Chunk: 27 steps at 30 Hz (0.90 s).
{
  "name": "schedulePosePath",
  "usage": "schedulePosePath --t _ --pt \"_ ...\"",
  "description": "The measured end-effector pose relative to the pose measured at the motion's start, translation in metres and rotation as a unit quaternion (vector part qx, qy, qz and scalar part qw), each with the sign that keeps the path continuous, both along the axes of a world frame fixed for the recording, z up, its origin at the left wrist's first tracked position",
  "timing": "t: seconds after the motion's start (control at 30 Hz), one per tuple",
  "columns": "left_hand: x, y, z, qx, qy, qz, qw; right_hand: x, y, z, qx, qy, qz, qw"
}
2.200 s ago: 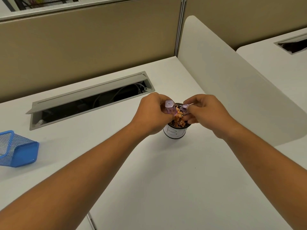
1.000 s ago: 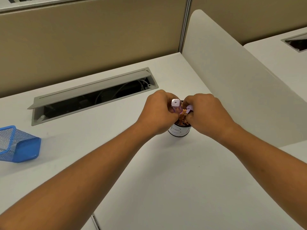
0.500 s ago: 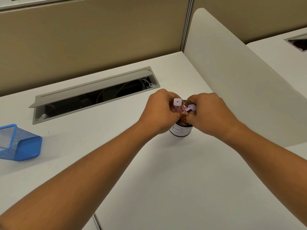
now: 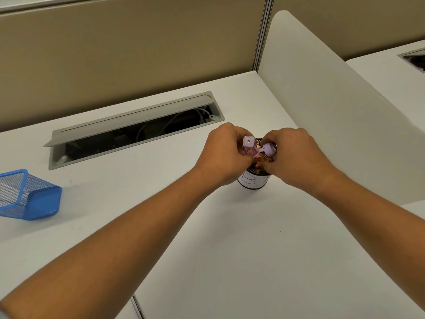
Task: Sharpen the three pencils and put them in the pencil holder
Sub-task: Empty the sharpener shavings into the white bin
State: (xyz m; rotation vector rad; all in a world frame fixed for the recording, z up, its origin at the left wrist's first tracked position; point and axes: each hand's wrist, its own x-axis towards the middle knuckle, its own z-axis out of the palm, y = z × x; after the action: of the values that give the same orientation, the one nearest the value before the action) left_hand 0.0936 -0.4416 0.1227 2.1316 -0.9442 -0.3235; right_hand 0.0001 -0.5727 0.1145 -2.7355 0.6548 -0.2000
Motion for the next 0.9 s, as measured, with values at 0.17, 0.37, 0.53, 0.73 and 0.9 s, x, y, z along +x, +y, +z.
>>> schedulePosePath --t 0.17,0.37,0.53,0.73,0.9 --pt "0.000 0.002 0.002 -0.005 0.009 0.002 1.000 -0.003 0.002 0.007 0.078 -0.006 0.003 0.997" --pt "0.000 0.006 0.003 -0.018 0.025 0.012 0.999 -0.008 -0.004 0.011 0.132 -0.046 -0.027 0.990" --pt "-0.001 0.006 0.002 -0.015 0.022 0.013 1.000 -0.012 0.000 0.012 0.099 -0.055 -0.042 0.993" --pt "-0.002 0.006 -0.002 -0.018 0.025 0.021 0.999 -0.012 0.001 0.005 0.081 -0.069 -0.046 0.993" --pt "-0.002 0.005 -0.007 -0.002 0.024 0.034 0.999 -0.015 -0.003 0.000 0.106 -0.079 -0.050 0.990"
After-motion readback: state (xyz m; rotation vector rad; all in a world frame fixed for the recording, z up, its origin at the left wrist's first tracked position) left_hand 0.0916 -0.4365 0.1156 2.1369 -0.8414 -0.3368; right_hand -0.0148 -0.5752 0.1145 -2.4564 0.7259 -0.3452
